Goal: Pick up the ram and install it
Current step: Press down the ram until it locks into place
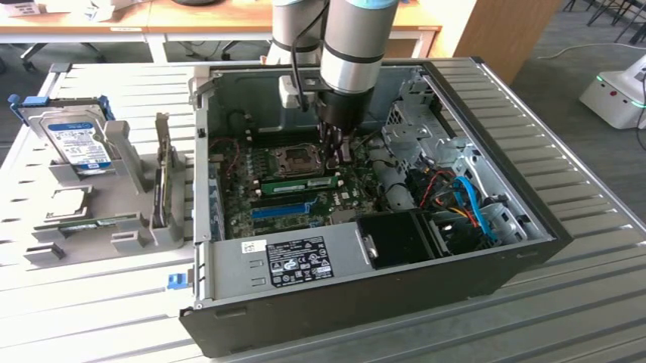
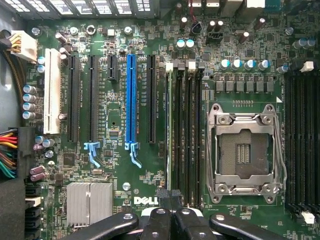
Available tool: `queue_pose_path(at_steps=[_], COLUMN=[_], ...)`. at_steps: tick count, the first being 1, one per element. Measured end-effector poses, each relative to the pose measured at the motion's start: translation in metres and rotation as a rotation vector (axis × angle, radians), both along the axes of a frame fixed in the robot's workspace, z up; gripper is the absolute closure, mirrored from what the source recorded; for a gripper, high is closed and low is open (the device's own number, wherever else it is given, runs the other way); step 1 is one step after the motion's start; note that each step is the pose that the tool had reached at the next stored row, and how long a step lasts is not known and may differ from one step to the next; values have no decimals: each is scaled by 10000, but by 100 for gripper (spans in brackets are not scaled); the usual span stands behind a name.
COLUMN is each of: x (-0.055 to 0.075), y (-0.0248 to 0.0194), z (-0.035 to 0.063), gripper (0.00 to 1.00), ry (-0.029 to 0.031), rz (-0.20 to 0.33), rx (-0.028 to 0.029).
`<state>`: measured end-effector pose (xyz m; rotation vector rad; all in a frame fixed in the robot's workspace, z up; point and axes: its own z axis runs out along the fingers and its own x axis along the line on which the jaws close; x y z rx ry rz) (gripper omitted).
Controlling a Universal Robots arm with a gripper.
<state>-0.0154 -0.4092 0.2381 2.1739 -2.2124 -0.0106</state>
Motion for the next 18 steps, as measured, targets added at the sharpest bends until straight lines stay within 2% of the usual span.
queue_pose_path(at_steps=[5,18], x=[6,121], y=[0,0], z=[-1,-1], gripper=[89,89], ry=[-1,-1], rz=[-2,0], rx=[1,1])
